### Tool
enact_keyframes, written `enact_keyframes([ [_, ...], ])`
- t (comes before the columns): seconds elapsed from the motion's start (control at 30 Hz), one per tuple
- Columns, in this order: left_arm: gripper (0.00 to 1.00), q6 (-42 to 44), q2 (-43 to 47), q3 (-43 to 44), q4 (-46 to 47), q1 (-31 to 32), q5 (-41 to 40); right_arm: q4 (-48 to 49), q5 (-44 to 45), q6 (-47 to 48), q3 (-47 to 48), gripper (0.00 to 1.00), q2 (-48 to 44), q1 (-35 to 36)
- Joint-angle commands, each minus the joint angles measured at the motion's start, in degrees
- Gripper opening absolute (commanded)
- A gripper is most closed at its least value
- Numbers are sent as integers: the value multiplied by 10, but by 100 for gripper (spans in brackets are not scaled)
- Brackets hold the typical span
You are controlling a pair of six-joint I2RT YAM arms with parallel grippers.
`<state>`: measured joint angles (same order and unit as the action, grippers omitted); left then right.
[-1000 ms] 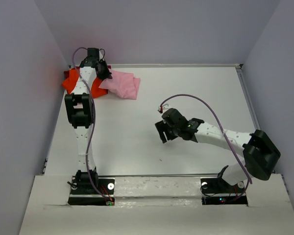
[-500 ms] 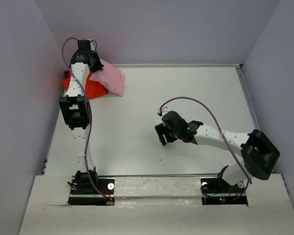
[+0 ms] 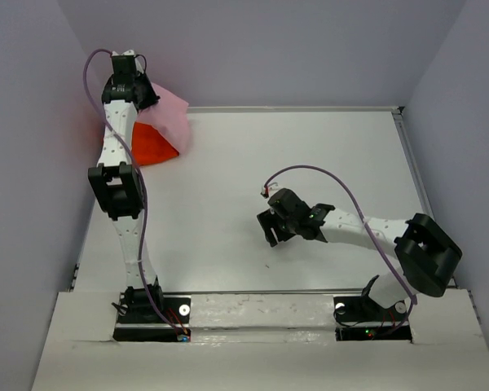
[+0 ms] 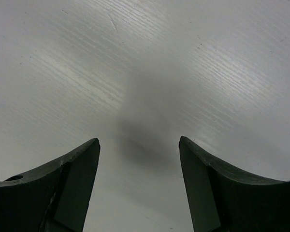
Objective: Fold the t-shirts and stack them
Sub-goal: Neatly place the folded tshirt to the corner
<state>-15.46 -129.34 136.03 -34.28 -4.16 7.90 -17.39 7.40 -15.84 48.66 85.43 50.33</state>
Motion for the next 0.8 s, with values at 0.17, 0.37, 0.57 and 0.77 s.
enact_keyframes([
  [0.17, 0, 2, 58, 17, 19, -14, 10, 31, -4, 5, -1, 72, 9, 6],
  [0.37, 0, -4, 52, 4, 18, -40, 16, 34, -7, 4, 2, 72, 18, 11],
  [0.57, 0, -15, 71, -6, 23, -55, 35, 35, -10, 4, 3, 72, 26, 11],
  [0.77, 0, -19, 87, -10, 31, -58, 44, 39, -12, 5, 6, 71, 37, 11],
])
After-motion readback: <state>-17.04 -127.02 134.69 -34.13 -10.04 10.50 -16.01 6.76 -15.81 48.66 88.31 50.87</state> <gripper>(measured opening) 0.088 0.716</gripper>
